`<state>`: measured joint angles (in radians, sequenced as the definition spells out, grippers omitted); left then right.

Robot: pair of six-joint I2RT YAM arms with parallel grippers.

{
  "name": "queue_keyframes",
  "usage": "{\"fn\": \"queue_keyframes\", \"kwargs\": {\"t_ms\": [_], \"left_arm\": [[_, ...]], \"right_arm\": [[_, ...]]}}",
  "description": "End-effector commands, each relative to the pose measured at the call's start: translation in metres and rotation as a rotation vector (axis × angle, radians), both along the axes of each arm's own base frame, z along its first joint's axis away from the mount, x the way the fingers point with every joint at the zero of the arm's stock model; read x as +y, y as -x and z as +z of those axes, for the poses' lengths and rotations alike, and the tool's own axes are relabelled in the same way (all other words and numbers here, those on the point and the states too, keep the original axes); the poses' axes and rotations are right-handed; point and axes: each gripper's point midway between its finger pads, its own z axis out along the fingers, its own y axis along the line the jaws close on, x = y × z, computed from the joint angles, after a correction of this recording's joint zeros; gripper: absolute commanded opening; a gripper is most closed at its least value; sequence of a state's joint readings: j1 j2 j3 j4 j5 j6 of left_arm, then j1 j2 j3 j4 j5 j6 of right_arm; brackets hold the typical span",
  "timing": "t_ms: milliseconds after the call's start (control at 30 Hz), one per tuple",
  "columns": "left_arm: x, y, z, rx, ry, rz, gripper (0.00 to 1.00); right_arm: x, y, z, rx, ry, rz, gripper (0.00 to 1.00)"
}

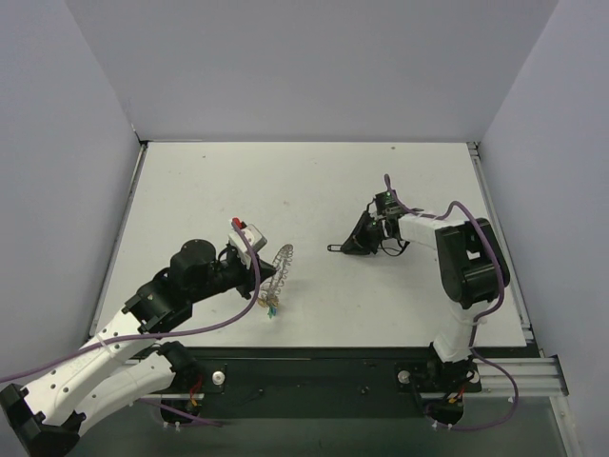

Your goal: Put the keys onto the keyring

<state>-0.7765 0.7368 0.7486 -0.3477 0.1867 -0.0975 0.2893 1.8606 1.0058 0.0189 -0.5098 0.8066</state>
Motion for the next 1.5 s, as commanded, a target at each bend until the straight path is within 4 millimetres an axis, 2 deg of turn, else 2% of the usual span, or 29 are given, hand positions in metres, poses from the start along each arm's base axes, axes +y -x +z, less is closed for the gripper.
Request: {"fn": "queue_keyframes", "kwargs": {"t_ms": [0,133,367,467,767,1000,1267,1467], "left_arm": [[-0.006,-0.005,0.030,-0.077,0.081,-0.002,0.00],[-0.006,-0.004,0.032,-0.081,0.083,-0.004,0.00],[-0.007,-0.006,0.029,-0.076,0.075,-0.001,0.00],[-0.007,-0.006,0.029,-0.075,0.075,-0.003,0.00],[-0.006,-0.004,0.031,-0.080,0.080,-0.003,0.00],[-0.007,-0.004,0.031,-0.079,0.079,-0.006,0.00],[-0.007,-0.003,0.031,-0.081,0.081,-0.011,0.00],[-0.007,-0.002,0.031,-0.084,0.082,-0.014,0.00]], "right_arm": [[-0.021,0.005,-0.024,0.048,0.115,-0.026,0.13],[-0.020,0.008,-0.017,0.033,0.109,0.003,0.12],[-0.021,0.004,0.024,-0.064,0.106,0.051,0.15],[-0.023,0.000,0.028,-0.079,0.124,0.064,0.18],[-0.019,-0.008,0.019,-0.052,0.126,0.084,0.24],[-0.015,-0.016,0.025,-0.076,0.135,0.089,0.38],[-0.010,-0.021,0.024,-0.091,0.279,0.140,0.38],[-0.015,-0.020,0.018,-0.076,0.414,0.174,0.35]]}}
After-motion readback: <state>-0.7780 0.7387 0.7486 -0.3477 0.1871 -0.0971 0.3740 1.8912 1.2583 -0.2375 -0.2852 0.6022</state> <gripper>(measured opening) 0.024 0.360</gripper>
